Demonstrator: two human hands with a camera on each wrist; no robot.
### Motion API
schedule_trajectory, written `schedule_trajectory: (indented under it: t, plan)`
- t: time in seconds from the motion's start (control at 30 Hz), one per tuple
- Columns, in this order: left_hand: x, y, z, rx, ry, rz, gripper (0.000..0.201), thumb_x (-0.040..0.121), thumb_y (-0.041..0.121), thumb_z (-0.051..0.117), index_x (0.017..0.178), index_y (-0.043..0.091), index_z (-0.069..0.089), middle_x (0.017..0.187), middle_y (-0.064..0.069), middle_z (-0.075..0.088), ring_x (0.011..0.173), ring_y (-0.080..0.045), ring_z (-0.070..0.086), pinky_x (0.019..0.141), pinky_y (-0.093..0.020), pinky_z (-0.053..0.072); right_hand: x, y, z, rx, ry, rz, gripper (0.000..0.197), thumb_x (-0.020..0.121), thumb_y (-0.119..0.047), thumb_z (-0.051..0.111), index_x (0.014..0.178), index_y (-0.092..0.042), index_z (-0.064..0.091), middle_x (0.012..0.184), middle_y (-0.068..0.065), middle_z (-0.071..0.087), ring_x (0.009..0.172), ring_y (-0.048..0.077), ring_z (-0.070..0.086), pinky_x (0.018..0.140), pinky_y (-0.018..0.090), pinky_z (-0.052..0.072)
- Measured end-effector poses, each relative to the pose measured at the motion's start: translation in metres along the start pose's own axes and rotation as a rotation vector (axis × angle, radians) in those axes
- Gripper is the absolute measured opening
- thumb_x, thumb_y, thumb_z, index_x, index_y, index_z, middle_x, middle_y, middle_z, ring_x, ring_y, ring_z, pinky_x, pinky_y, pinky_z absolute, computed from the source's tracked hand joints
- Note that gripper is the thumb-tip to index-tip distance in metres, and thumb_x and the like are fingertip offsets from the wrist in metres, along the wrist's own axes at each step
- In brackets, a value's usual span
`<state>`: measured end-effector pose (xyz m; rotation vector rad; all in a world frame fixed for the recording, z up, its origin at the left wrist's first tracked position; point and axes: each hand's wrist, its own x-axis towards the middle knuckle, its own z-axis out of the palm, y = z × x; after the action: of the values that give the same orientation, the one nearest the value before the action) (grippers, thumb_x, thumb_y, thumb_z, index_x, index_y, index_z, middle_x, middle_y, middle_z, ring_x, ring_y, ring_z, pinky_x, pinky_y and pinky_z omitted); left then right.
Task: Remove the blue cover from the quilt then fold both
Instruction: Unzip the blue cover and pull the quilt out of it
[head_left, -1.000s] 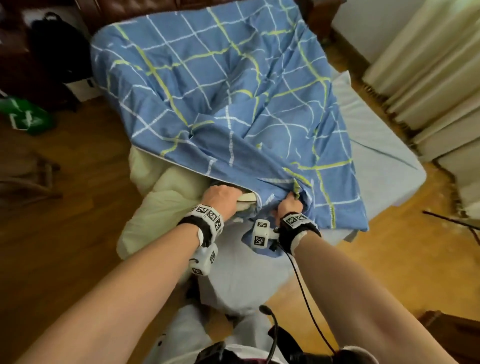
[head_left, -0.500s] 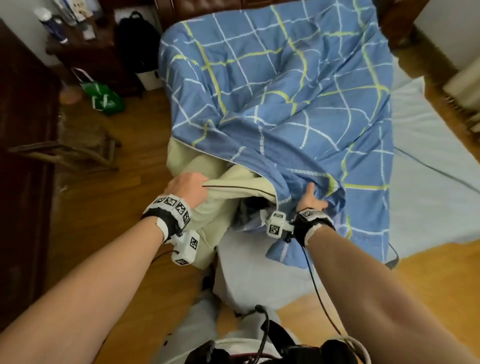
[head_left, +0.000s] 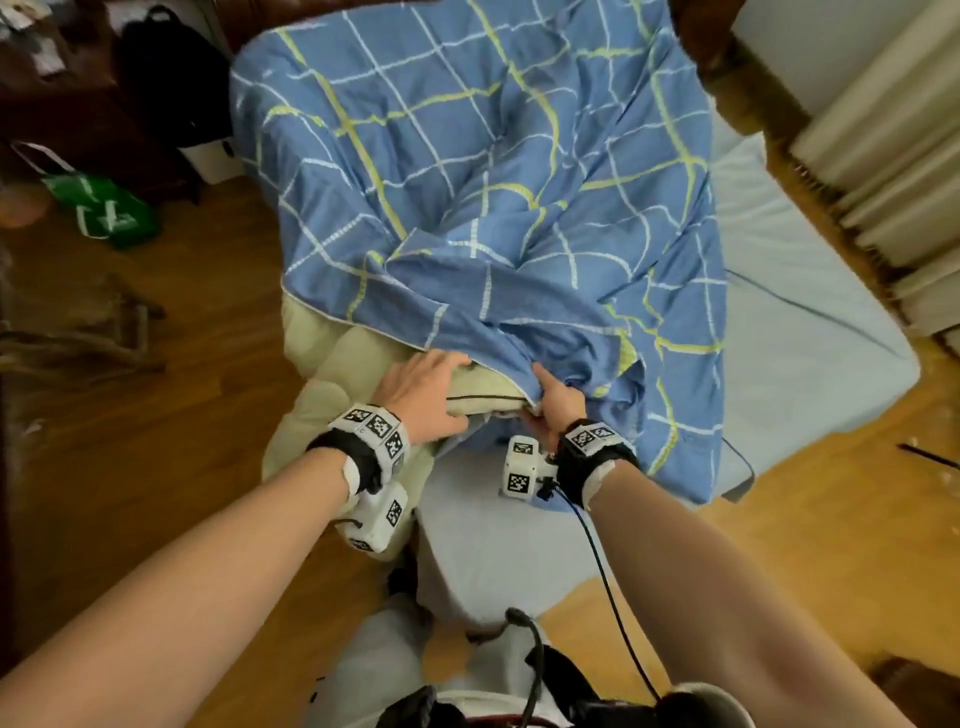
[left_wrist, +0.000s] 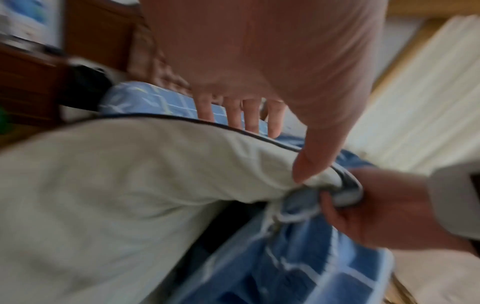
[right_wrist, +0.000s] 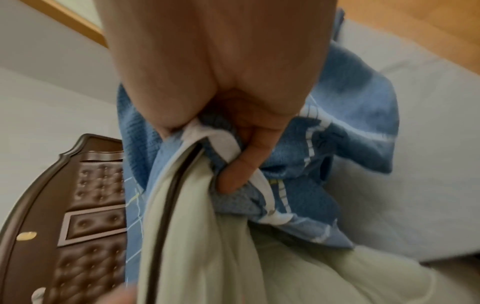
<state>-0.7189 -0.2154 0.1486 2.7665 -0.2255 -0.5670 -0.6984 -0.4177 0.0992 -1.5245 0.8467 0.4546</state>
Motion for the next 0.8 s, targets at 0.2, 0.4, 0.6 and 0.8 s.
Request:
schedule_trajectory:
  t: [0.2,0.4,0.6,0.8]
  plan:
    - [0.027,0.054,0.008,0.221,0.048,0.197,0.064,0.089,0.021,0.057,0.148,0.025,0.032,0.106,-0.007,0.069,0.094,-0.031,0.066,0.072,-0.038,0.048,-0.018,-0.012,-0.019,0.083,0.082,-0.007,0.027,0.096,-0.036,0.059,0.106,-0.011,0.058,0.090,0.006,0.064,0.076,0.022,0.064,0.061,0.037,0.061]
    - [-0.004,0.010,-0.013,0.152,0.007,0.096,0.056,0.090,0.003,0.040,0.140,0.027,0.047,0.100,-0.018,0.070,0.091,-0.038,0.064,0.074,-0.040,0.050,0.022,0.001,-0.036,-0.547,0.299,-0.056,0.041,0.099,-0.020,0.047,0.131,0.005,0.055,0.134,0.023,0.056,0.124,0.037,0.054,0.103,0.042,0.043]
    - [-0.065,-0.097,-0.035,-0.035,0.088,-0.377,0.042,0.090,0.017,0.046,0.119,0.041,0.062,0.115,-0.003,0.069,0.101,-0.032,0.062,0.078,-0.032,0.045,0.039,-0.001,-0.043,-1.245,0.216,-0.208,0.033,0.095,-0.023,0.054,0.125,-0.015,0.066,0.131,0.007,0.062,0.125,0.024,0.056,0.102,0.033,0.048]
    - [-0.081,-0.096,-0.027,-0.351,0.087,-0.425,0.018,0.090,0.026,0.056,0.096,0.025,0.072,0.094,-0.001,0.071,0.089,-0.028,0.063,0.063,-0.029,0.040,0.046,0.045,0.040,-0.811,-0.117,-0.131,0.043,0.097,-0.030,0.052,0.136,-0.011,0.049,0.129,0.018,0.057,0.118,0.034,0.056,0.088,0.030,0.049]
